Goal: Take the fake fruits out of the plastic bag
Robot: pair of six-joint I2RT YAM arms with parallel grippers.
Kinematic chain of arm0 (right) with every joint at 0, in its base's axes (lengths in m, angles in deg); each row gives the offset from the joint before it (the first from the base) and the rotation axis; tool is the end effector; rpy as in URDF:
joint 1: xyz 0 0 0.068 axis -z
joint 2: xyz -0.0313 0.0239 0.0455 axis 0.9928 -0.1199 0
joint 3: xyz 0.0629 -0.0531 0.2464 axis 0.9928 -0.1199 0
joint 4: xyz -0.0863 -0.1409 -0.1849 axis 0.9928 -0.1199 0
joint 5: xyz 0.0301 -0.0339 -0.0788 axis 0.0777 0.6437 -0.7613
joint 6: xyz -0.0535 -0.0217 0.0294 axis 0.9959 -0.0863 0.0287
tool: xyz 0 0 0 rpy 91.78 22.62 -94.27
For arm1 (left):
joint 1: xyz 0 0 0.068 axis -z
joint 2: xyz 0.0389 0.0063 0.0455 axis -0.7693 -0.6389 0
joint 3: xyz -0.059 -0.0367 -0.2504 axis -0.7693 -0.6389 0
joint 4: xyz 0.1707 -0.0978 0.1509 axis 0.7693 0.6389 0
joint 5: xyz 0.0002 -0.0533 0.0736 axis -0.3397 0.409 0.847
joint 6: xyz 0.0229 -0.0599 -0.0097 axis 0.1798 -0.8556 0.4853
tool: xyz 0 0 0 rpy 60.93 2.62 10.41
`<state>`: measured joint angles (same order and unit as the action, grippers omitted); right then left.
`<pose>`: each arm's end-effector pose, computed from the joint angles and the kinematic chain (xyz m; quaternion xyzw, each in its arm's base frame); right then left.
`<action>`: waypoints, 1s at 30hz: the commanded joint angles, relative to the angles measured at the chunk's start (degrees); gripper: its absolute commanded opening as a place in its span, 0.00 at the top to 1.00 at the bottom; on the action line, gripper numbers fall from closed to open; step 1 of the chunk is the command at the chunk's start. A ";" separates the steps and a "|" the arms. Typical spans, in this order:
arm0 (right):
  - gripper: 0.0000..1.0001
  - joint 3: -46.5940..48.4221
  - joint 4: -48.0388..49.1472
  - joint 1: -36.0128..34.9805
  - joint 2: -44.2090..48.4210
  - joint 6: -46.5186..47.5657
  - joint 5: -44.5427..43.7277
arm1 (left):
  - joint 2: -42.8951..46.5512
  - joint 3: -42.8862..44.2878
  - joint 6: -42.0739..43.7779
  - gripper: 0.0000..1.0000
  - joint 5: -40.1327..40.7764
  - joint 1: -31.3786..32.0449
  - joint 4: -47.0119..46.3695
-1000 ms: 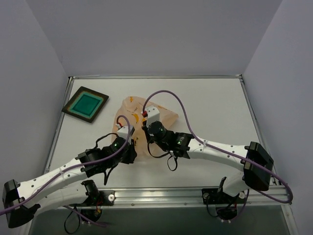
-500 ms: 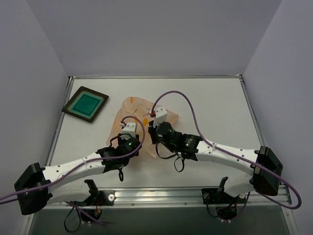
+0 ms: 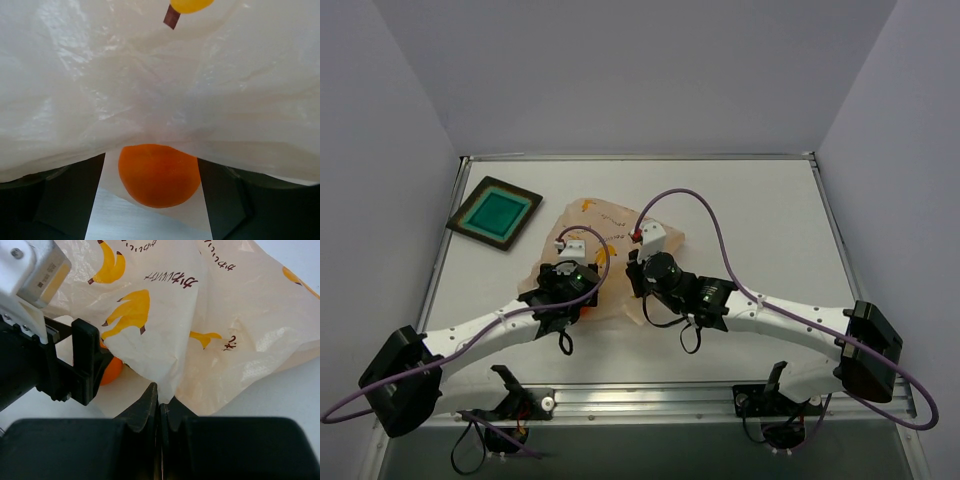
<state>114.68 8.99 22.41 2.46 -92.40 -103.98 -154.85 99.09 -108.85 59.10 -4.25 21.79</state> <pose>0.1674 0.2689 0.2799 -0.1857 0.7596 0.3117 0.5398 0.1817 -0.1465 0.1945 -0.0381 0.8890 -0.0283 0.4554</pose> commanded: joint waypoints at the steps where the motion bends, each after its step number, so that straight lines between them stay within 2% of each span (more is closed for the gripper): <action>1: 1.00 -0.42 2.21 0.41 1.91 -0.58 -0.01 | -1.00 -0.73 1.16 0.27 -6.78 -2.18 -3.40; 7: 1.00 -0.60 2.12 0.41 1.73 -0.58 -0.10 | -2.41 -2.23 0.20 0.17 -12.41 -2.18 -5.25; 18: 1.00 -1.04 2.83 0.50 1.12 -0.58 -0.36 | -3.90 -3.56 -1.39 0.17 -9.79 -2.10 -4.99; 19: 1.00 -1.30 2.83 0.59 1.29 -0.58 -0.28 | -3.73 -3.38 -1.39 0.20 -9.17 -2.10 -5.08; 20: 1.00 -1.39 2.83 0.50 1.47 -0.58 0.07 | -3.12 -3.29 -1.39 0.31 -8.64 -2.10 -5.08; 21: 1.00 -1.48 2.91 0.50 1.56 -0.67 0.16 | -2.50 -3.12 -1.22 0.36 -8.03 -2.10 -4.90; 26: 1.00 -3.49 3.70 0.50 2.26 -1.37 1.22 | 3.64 -3.20 -0.07 0.53 -6.79 -2.10 -4.82; 27: 1.00 -3.85 3.79 0.42 2.35 -1.54 1.48 | 4.26 -3.12 0.10 0.63 -6.27 -2.18 -4.46; 30: 1.00 -4.81 3.97 0.50 2.87 -1.99 1.48 | 7.08 -3.29 0.54 0.77 -6.09 -2.10 -4.11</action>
<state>110.79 10.78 22.45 2.53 -93.37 -102.80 -150.46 94.04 -109.20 50.75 -6.26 17.55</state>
